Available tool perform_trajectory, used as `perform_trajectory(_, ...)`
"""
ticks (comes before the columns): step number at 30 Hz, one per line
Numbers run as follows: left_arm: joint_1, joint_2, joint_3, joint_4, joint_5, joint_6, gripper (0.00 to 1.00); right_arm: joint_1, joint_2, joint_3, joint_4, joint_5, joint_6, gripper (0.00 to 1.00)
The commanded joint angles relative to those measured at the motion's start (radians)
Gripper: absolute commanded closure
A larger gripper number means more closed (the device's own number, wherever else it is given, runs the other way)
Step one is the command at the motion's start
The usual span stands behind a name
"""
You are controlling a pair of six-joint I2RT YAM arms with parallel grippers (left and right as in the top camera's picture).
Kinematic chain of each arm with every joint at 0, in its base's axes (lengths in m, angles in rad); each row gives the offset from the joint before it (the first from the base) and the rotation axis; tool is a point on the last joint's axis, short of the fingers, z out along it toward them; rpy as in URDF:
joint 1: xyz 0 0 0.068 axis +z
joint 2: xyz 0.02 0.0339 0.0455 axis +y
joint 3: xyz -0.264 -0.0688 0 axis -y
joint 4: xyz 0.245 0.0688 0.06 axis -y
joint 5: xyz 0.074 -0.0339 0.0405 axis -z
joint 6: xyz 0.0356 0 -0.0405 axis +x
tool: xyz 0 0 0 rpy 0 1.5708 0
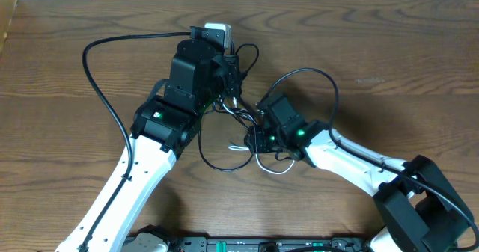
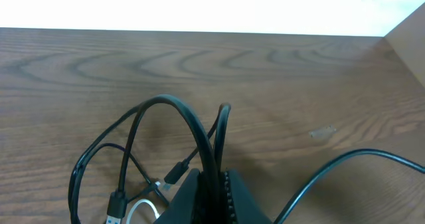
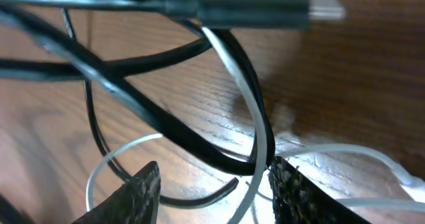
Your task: Untangle cables
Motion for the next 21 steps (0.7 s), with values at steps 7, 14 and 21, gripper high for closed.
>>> perform_trajectory(7,-0.002,-0.003,0.005,0.005,0.014,0.013,0.92,0.026,0.007,-0.003,0.011,0.079,0.189,0.89)
perform_trajectory(14,-0.002,-0.003,0.005,-0.003,0.013,0.013,0.92,0.026,0.007,-0.003,0.029,0.071,0.227,0.99)
perform_trajectory(21,-0.002,-0.003,0.005,-0.003,0.011,0.040,0.92,0.008,-0.038,-0.002,0.030,0.060,0.154,0.99)
